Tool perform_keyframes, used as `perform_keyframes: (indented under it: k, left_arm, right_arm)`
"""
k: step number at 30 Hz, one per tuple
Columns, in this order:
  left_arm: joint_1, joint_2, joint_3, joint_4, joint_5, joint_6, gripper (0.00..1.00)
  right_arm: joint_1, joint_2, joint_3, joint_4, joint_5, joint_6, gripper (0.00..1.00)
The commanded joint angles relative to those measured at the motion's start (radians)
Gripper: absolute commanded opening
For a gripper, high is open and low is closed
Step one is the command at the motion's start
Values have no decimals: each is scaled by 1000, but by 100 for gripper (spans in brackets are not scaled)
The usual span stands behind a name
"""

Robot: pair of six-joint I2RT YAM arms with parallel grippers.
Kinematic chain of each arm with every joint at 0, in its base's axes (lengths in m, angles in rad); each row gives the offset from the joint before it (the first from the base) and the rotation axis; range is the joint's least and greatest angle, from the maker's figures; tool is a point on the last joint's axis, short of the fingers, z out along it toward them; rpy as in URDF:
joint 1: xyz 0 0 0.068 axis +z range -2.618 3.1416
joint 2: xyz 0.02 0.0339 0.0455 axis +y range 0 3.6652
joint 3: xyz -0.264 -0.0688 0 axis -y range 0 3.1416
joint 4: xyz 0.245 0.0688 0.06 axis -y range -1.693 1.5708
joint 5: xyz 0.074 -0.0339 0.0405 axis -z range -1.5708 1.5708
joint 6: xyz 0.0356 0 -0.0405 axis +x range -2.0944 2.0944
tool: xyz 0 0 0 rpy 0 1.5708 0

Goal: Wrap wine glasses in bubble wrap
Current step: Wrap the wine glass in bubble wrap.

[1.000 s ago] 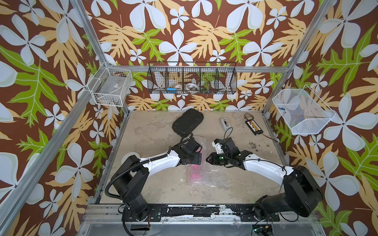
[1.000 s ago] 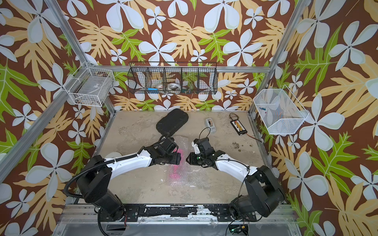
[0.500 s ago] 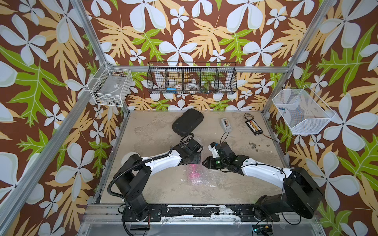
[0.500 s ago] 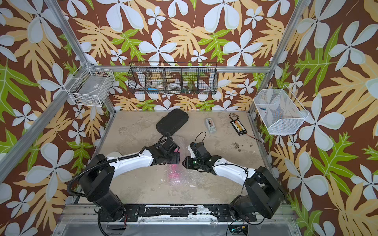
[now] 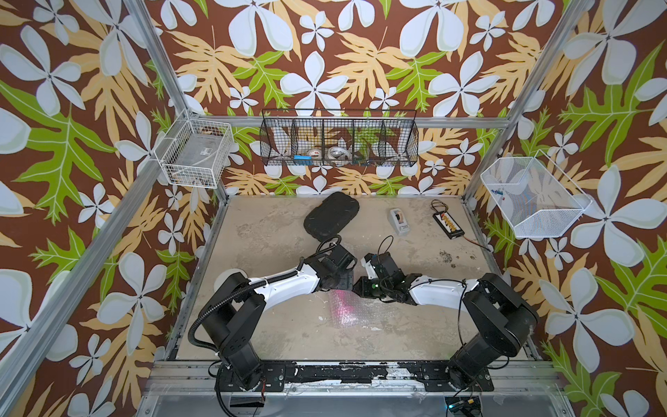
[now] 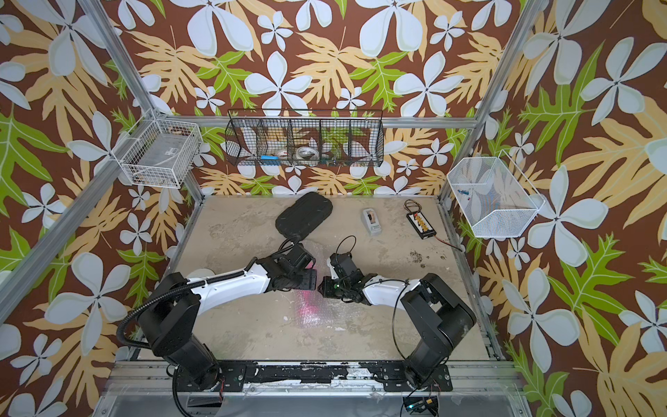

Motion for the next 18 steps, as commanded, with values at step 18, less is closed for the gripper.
perform_keyframes:
  k: [18]
  left_arm:
    - [64,3,38,3,3,84,94]
  right_arm:
    - [7,50,-12,86,-32,22,21]
